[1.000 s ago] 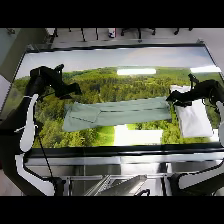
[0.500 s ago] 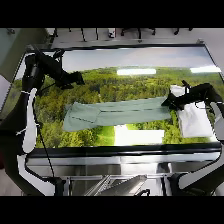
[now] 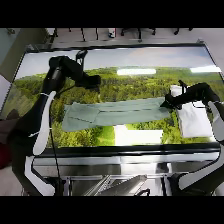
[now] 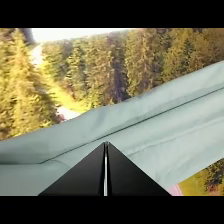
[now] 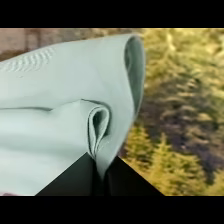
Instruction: Fold the shirts.
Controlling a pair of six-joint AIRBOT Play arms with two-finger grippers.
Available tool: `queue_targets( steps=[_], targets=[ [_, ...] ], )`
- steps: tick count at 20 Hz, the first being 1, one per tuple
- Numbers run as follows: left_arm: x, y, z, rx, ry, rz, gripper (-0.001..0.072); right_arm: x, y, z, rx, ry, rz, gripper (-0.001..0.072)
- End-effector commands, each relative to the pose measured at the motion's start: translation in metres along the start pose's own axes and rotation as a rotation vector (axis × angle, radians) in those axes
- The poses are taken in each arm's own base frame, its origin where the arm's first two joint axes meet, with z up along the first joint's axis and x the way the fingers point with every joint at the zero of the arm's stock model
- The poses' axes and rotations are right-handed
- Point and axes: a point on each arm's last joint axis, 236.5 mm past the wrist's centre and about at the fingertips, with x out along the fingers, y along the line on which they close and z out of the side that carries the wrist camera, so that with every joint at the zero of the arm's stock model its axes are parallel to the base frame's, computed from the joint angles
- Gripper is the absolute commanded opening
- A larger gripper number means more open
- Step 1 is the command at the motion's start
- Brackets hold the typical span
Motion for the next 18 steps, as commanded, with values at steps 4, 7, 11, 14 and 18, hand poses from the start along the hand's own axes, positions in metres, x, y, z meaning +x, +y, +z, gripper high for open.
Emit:
queue_targets(
  steps=[4, 7, 11, 14, 18],
  targets=[
    [0.112, -0.080, -0.060, 0.076, 0.171, -0.122, 0.0016, -0.102, 0.080, 0.003, -0.178, -0.192, 0.008, 0.0027],
    [0.155, -0.126, -0.082, -0.004, 0.210, -0.270, 0.0016, -0.152, 0.124, -0.012, -0.270, -0.276, 0.025, 0.0027],
    [0.187, -0.167, -0.112, -0.048, 0.260, -0.359, 0.0016, -0.184, 0.165, -0.041, -0.338, -0.302, 0.088, 0.0027],
    [0.196, -0.185, -0.120, -0.038, 0.246, -0.372, 0.0016, -0.200, 0.180, -0.053, -0.360, -0.331, 0.096, 0.0028],
    [0.190, -0.196, -0.122, -0.076, 0.264, -0.411, 0.0016, -0.200, 0.182, -0.069, -0.370, -0.282, 0.101, 0.0027]
  ],
)
